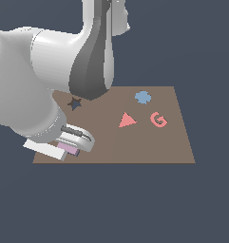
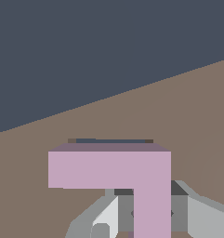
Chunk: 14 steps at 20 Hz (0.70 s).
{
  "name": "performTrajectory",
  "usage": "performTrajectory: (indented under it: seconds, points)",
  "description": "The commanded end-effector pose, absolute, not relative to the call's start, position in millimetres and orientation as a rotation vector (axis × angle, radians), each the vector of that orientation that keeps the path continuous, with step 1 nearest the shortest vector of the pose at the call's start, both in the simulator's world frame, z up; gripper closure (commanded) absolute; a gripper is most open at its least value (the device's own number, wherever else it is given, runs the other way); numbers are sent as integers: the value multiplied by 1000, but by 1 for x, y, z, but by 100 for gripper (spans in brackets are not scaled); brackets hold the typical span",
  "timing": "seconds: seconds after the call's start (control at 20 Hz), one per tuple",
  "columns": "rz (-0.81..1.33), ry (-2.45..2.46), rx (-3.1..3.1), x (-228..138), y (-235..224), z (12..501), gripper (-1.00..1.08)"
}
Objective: Insert a designated object into the corresponding slot on a board.
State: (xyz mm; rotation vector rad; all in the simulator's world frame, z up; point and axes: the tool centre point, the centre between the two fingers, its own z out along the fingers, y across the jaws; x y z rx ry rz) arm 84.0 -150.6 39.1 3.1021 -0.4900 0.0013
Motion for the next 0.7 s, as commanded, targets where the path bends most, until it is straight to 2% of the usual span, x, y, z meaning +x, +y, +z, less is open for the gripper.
performTrajectory:
  seconds: [0.0, 0.15, 0.2, 0.65]
  points:
    - [1, -492, 3102, 84, -151, 34, 108]
    - [1, -494, 3101, 84, -151, 31, 108]
    - [1, -494, 3101, 84, -151, 31, -92]
    - [1, -494, 3101, 84, -151, 31, -92]
